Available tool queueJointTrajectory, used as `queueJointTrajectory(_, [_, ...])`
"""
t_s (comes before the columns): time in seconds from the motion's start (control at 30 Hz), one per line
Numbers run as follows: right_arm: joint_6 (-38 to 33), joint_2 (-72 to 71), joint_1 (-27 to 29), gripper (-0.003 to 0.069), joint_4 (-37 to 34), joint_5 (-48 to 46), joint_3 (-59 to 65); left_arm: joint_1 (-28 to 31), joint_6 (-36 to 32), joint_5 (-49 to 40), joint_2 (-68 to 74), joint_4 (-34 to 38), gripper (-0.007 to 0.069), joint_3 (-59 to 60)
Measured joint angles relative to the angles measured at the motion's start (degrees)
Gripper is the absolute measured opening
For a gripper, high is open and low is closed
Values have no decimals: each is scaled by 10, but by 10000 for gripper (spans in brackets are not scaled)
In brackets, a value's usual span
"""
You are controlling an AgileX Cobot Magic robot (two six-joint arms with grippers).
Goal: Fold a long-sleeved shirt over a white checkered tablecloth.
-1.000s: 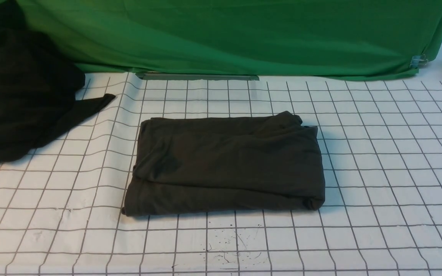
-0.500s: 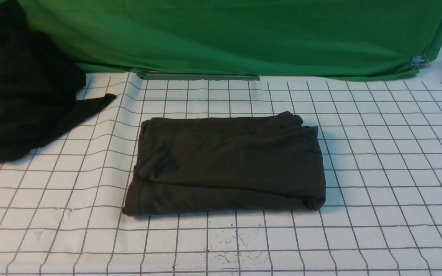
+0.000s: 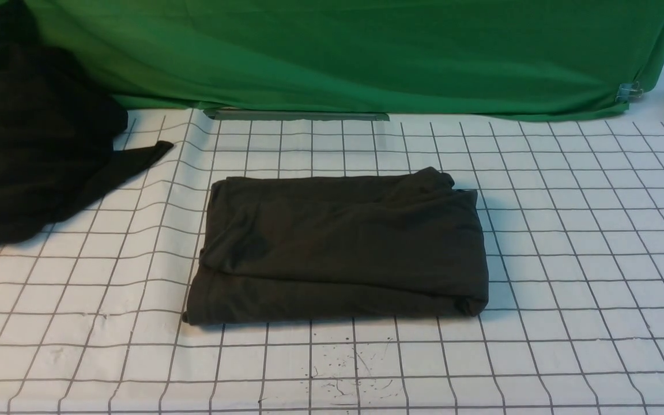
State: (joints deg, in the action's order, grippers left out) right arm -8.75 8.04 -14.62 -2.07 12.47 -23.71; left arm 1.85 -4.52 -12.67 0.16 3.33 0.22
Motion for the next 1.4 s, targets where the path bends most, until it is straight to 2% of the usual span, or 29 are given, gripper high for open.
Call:
queueJointTrajectory(0.7, [-1, 0, 0, 246, 0, 0, 0, 0, -2, 2, 0, 0, 1, 2])
queueJointTrajectory(0.83, [-32, -3, 5, 246, 0, -33, 0, 0, -3, 2, 0, 0, 1, 2])
queueJointTrajectory(0.9, [-45, -8, 20, 246, 0, -73, 1, 0, -3, 2, 0, 0, 1, 2])
queueJointTrajectory(1.0, [-58, -18, 83, 246, 0, -174, 39, 0, -3, 2, 0, 0, 1, 2])
queueJointTrajectory(1.07, [-58, -23, 100, 246, 1, -191, 64, 0, -3, 2, 0, 0, 1, 2])
queueJointTrajectory(1.1, [-59, -37, 130, 246, 2, -212, 105, 0, -3, 2, 0, -1, 1, 2])
queueJointTrajectory(1.2, [-60, -72, 166, 246, 2, -225, 194, 0, -3, 1, 0, -1, 1, 2])
queueJointTrajectory(1.4, [-49, -78, 176, 246, 2, -272, 241, 0, -4, 1, -1, -3, 1, 2])
